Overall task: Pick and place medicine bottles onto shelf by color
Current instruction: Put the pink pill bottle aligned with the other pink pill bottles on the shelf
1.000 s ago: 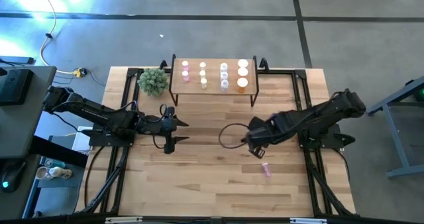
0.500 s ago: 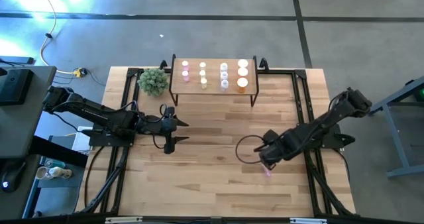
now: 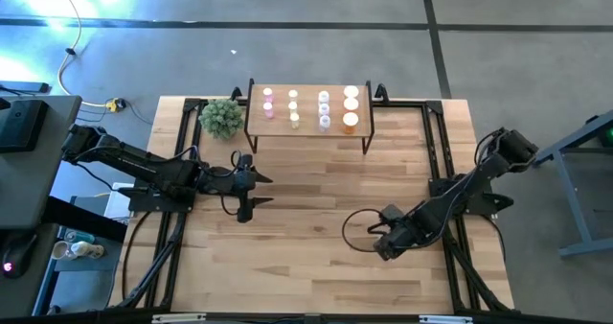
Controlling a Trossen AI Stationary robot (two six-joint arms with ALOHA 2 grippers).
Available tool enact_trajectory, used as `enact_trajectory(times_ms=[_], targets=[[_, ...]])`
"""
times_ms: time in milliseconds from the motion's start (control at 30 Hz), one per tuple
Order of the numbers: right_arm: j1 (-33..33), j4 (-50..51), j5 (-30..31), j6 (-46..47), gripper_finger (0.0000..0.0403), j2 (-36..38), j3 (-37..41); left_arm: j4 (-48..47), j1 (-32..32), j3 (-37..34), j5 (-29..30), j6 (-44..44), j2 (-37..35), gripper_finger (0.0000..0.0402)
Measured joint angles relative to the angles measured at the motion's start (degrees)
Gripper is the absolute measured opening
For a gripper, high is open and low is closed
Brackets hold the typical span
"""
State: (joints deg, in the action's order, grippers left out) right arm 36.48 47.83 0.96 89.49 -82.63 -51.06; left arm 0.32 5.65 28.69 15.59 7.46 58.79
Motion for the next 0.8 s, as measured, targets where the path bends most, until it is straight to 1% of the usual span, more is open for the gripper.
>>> enact_trajectory(times_ms=[167,400,500,733,800], targets=[[0.1,-6.2,-0.6,3.8,0.0209,0.0,3.6,0.0,0.0,0.0,0.0,0.9,0.0,0.0243],[1.1,-16.7,-3.0,7.0,0.0209,-1.3,7.8,0.0,0.0,0.0,0.0,1.3,0.0,0.0243],[1.8,-17.2,-3.0,9.5,0.0209,-2.8,8.5,0.0,0.0,0.0,0.0,1.3,0.0,0.0243],[2.2,-17.9,-3.2,10.8,0.0208,-7.1,8.2,0.0,0.0,0.0,0.0,1.3,0.0,0.0243],[2.2,-17.9,-3.6,11.0,0.0203,-8.0,8.1,0.0,0.0,0.0,0.0,1.4,0.0,0.0243]])
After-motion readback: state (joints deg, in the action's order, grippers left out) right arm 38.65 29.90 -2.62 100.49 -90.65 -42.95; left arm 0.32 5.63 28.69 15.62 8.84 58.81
